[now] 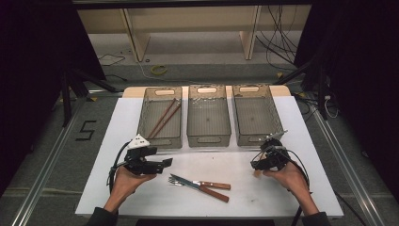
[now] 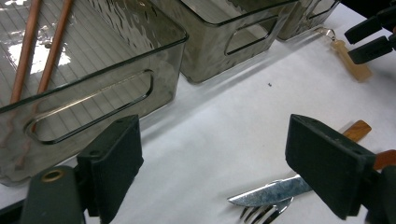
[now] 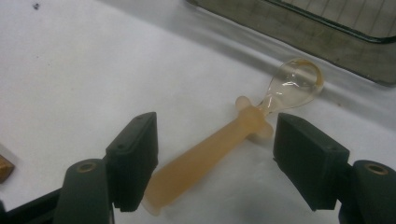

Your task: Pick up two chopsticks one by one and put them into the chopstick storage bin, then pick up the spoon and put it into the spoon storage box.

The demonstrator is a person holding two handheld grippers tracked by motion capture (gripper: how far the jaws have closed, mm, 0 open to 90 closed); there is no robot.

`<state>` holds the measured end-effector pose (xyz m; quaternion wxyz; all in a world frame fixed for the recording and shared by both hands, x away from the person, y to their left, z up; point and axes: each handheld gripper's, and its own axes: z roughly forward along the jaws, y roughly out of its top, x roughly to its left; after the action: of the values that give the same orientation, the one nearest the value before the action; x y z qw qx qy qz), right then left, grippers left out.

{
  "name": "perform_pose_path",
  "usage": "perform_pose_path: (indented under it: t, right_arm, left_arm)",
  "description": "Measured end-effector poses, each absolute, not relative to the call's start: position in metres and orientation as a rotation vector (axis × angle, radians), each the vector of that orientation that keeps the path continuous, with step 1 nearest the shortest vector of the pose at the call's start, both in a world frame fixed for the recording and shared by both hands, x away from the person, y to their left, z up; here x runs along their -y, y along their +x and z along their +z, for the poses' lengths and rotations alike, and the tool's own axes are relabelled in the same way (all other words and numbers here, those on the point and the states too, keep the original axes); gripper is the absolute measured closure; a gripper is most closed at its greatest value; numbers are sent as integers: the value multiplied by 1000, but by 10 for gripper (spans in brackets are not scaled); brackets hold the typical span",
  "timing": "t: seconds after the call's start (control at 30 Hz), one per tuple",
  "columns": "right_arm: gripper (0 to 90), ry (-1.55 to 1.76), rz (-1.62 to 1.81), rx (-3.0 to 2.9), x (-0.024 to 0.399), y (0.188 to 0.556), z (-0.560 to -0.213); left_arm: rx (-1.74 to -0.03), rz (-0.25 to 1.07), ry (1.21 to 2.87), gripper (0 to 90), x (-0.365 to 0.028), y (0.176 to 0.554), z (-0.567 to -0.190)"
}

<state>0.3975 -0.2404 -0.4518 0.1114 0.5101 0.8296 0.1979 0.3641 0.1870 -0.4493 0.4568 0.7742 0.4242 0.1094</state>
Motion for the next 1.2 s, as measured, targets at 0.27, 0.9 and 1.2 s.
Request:
perform_pose_path:
  t: [0.27, 0.9, 1.2]
  right_arm:
    - [328, 1515, 546, -2441, 238, 399, -456]
    - [509, 1503, 423, -2455, 238, 403, -462]
    - [705, 1469, 426, -2484, 236, 400, -460]
  left_arm:
    - [-1040, 271, 1919, 181, -185, 361, -451]
    - [-1033, 276, 1937, 184, -185, 356, -457]
    - [-1025, 272, 1951, 185, -183, 355, -459]
